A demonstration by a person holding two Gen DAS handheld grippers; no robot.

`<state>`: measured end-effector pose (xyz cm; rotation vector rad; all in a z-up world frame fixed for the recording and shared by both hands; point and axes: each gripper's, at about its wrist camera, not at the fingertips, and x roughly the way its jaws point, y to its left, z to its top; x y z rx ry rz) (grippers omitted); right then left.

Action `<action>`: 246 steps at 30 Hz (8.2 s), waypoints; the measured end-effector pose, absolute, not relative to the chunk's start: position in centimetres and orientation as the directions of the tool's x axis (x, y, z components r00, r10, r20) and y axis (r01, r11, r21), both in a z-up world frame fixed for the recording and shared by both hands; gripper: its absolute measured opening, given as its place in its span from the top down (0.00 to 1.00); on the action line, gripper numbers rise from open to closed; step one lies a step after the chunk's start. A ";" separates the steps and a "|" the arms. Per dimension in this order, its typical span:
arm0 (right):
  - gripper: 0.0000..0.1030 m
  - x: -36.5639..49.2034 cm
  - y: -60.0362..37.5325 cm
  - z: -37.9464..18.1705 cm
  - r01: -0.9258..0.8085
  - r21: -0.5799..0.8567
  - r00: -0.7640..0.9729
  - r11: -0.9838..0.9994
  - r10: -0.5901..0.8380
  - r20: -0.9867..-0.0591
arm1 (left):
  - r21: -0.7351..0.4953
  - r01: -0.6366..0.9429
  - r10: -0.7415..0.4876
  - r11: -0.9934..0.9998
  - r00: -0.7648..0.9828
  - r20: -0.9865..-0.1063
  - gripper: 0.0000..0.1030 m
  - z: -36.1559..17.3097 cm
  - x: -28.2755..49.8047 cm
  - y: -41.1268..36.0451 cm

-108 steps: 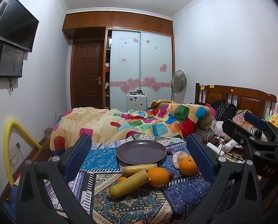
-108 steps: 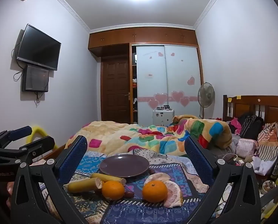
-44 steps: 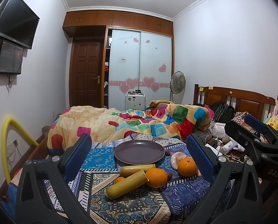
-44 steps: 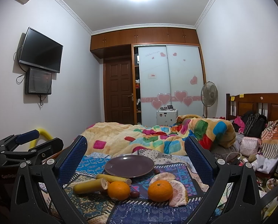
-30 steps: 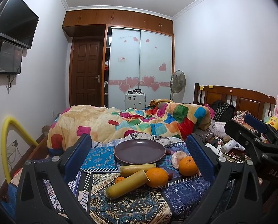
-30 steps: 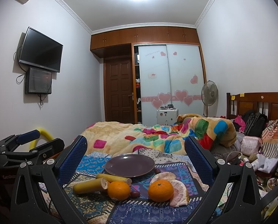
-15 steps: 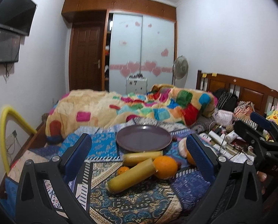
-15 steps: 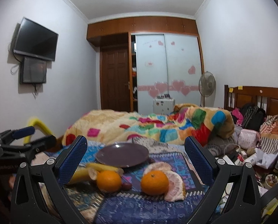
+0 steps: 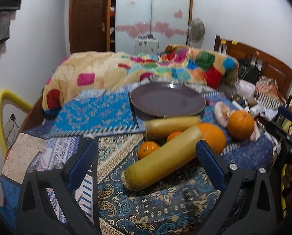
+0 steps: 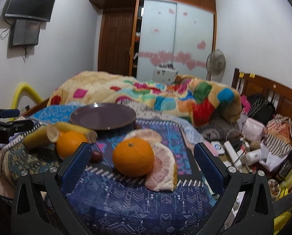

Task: Organize fruits
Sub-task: 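Grasp the large yellow gourd with the left tool while the right tool grasps an orange, then lift the gourd with the left tool while the right tool carries the orange, then place gourd and orange on the dark plate with the left and right tools, then grasp a small tangerine with the left tool while the right tool grasps another orange, then place the tangerine and orange on the plate with the left and right tools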

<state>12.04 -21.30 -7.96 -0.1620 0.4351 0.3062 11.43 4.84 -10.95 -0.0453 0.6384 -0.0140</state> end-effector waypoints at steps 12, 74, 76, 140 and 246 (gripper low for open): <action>0.07 14.9 -21.7 -10.0 -0.396 0.032 0.764 0.918 0.348 -0.543 | 0.050 0.074 -0.023 0.996 0.751 -0.660 0.02 -13.9 13.3 3.0; 0.37 18.5 -19.2 -3.0 -0.492 0.017 0.770 0.870 0.444 -0.458 | -0.043 0.102 -0.108 0.994 0.831 -0.546 0.65 -4.8 17.1 4.6; 0.37 19.0 -18.9 -2.8 -0.494 0.012 0.775 0.869 0.446 -0.448 | -0.053 0.099 -0.111 0.994 0.824 -0.556 0.65 -4.9 18.2 4.7; 0.30 29.8 -11.6 -5.8 -0.503 -0.038 0.657 0.863 0.353 -0.666 | -0.044 0.087 -0.093 0.995 0.713 -0.695 0.62 -6.3 29.5 5.0; 0.42 21.3 -12.5 -6.2 -0.510 -0.020 0.710 0.860 0.407 -0.574 | -0.033 0.109 -0.104 0.994 0.756 -0.646 0.68 -7.2 19.9 5.4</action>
